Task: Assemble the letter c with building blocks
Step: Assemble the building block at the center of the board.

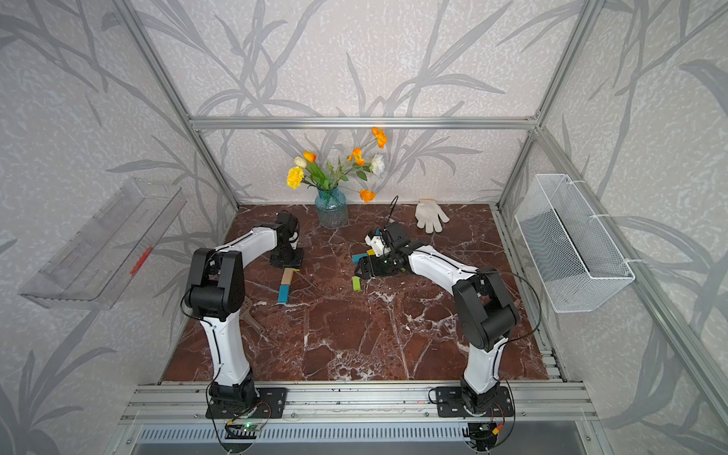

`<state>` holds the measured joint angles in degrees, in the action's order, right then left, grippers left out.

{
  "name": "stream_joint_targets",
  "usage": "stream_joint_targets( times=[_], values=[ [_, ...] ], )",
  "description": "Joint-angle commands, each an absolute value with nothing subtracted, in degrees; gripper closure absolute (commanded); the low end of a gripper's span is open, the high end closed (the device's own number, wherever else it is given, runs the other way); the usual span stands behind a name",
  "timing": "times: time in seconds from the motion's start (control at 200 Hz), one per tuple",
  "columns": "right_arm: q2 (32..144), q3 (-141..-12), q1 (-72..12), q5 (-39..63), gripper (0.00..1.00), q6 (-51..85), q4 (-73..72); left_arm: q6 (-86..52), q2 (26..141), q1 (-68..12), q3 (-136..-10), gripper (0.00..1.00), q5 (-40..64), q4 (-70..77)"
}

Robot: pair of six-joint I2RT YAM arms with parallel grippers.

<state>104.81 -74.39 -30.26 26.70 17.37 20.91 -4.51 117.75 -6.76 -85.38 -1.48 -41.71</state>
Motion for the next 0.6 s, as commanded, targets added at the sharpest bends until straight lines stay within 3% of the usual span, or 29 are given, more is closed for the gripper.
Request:
stream_joint_targets(
  times=[0.0, 0.595],
  values=[
    [103.4, -74.5, -29.9, 27.4, 0.14, 17.1, 21.3, -4.0, 118.7, -7.0, -87.3, 0.43, -1.5, -43.0],
    [102.8, -74.0, -30.0, 25.1, 0.14, 16.7, 22.6, -4.5, 115.3, -6.9, -88.0, 0.38, -0.5, -42.2]
  ],
)
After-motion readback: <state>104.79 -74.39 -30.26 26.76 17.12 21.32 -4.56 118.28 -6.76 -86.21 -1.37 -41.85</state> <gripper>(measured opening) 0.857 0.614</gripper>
